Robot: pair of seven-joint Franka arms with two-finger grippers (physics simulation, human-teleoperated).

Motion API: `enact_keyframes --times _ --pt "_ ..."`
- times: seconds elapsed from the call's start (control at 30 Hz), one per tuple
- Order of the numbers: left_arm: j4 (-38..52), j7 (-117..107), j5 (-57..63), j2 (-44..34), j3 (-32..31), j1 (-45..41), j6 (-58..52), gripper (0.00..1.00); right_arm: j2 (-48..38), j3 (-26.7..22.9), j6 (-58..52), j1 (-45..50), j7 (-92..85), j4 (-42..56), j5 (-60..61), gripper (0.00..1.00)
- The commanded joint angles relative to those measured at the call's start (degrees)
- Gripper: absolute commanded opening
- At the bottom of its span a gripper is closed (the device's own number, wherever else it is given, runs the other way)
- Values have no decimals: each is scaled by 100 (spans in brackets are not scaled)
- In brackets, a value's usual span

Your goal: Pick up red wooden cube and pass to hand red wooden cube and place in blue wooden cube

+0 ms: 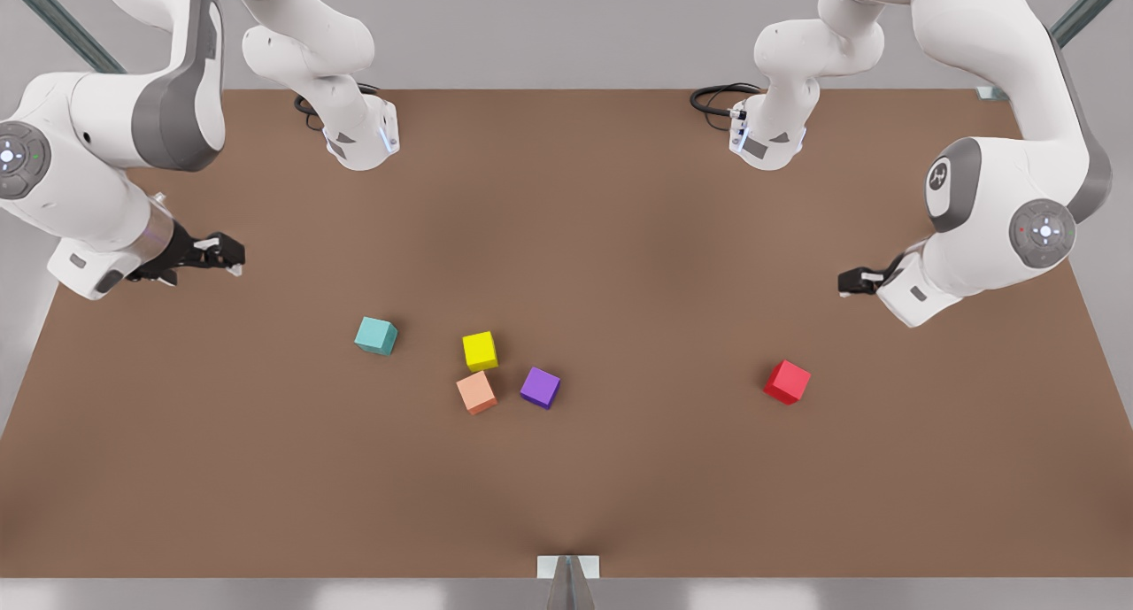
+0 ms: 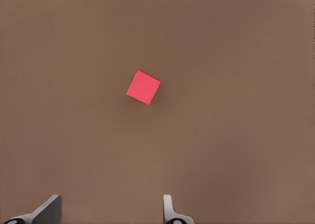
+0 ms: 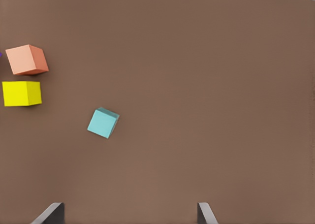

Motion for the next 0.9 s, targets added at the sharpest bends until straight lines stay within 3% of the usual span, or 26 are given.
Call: enact_keyframes --times 0.0,0.1,0.2,0.27,0.33,0.47,0.87 --pt "4 254 -8 4 -2 -2 258 100 -6 2 163 11 -459 -10 0 100" --pt "170 219 -17 205 -28 -28 258 100 11 2 163 11 -468 -1 9 100" --pt "478 271 -70 1673 -177 -116 1514 100 29 2 154 -6 -477 -45 9 100" --pt "786 534 -52 2253 -177 -107 1576 100 46 2 154 -6 -477 -63 9 100" --pt "496 2863 -17 2324 -116 -107 2033 100 38 -7 154 -15 -477 -116 9 100" --pt "4 4437 405 2377 -142 -116 2710 100 38 2 154 -6 -477 -151 9 100" --pt "-313 4288 405 2720 -116 -186 3220 100 64 2 172 -6 -503 -221 0 100"
